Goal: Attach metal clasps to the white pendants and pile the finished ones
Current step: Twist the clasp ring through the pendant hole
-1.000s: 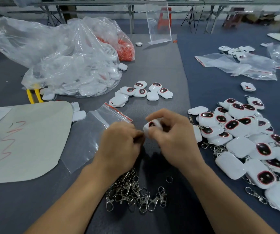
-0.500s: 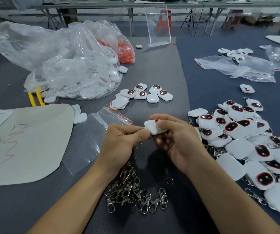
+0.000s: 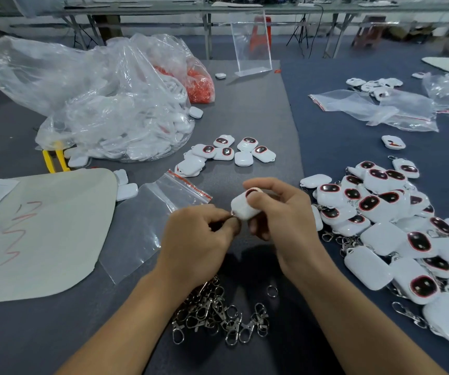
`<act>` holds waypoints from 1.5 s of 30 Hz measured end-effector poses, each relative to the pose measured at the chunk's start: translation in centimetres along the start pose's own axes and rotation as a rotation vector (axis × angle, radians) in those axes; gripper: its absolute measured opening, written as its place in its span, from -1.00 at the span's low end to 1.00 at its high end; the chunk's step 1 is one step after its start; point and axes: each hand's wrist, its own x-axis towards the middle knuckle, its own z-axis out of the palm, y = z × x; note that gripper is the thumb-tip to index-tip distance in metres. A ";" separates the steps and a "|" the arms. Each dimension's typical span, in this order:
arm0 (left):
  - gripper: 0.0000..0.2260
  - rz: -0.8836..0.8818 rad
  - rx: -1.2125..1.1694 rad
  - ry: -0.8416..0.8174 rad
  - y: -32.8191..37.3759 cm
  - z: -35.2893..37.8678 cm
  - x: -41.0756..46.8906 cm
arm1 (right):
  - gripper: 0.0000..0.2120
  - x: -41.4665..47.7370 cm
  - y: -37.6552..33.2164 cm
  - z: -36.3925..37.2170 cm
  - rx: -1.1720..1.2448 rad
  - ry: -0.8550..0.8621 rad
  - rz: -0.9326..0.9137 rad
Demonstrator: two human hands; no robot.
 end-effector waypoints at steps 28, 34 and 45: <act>-0.89 0.171 0.467 0.155 -1.5 -0.6 0.4 | -0.33 2.0 1.2 0.0 -1.144 0.176 -0.614; -0.96 0.029 0.324 0.038 -2.2 0.0 0.9 | -0.33 6.7 3.3 2.1 -1.172 -0.053 -0.466; -0.93 -0.007 0.264 -0.003 -2.4 0.1 1.0 | -0.13 15.8 3.0 3.1 -1.125 0.115 -0.259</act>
